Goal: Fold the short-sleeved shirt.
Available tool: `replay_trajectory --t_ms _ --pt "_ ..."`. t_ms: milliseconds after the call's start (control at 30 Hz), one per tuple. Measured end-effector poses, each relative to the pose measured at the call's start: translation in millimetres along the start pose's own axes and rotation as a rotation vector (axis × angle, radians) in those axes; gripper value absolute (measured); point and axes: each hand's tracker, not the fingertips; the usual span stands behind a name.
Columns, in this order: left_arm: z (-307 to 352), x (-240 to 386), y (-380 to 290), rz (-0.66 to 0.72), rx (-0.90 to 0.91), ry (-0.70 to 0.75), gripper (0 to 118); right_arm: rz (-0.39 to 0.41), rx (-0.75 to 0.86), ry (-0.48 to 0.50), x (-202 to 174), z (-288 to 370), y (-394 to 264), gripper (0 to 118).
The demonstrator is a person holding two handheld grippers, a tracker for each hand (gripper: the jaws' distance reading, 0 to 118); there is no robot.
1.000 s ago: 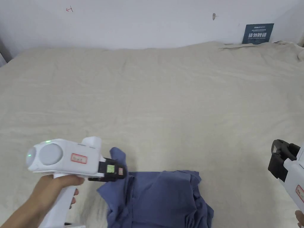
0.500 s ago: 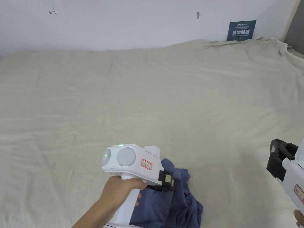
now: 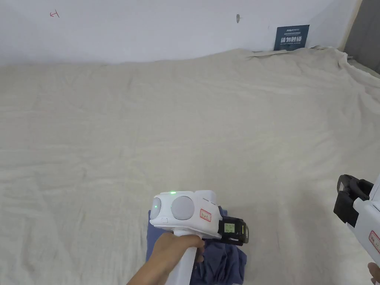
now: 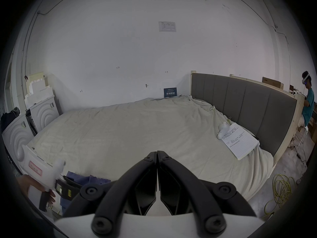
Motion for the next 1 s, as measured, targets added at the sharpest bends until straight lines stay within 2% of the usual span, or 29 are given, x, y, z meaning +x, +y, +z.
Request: replay_trajectory --t_ms 200,400,433,467,567,600,633,767,867,1000 --pt "54 -1 0 -0.036 0.223 -0.027 110 0.001 0.005 0.004 -3 4 3 0" --pt "89 -26 -12 -0.076 0.373 0.098 107 0.006 0.022 0.012 -6 8 8 0" --pt "91 -30 -14 -0.075 0.394 0.132 101 0.006 0.023 0.013 -7 8 8 0" --pt "93 -33 -18 -0.084 0.417 0.163 87 0.007 0.024 0.013 -7 9 9 0" --pt "92 -40 -34 -0.156 0.501 0.261 17 0.006 0.027 0.010 -8 10 9 0" --pt "90 -40 -39 -0.177 0.515 0.286 4 0.004 0.028 0.009 -8 10 9 0" --pt "88 -42 -44 -0.179 0.524 0.291 0 0.001 0.029 0.009 -8 11 9 0" --pt "76 -49 -61 -0.149 0.541 0.198 0 -0.001 0.031 0.004 -7 13 9 0" --pt "57 -48 -70 -0.185 0.529 0.258 0 0.000 0.027 0.002 -6 14 8 0" --pt "29 -49 -80 -0.153 0.480 0.243 0 -0.002 0.023 -0.001 -1 15 4 0"
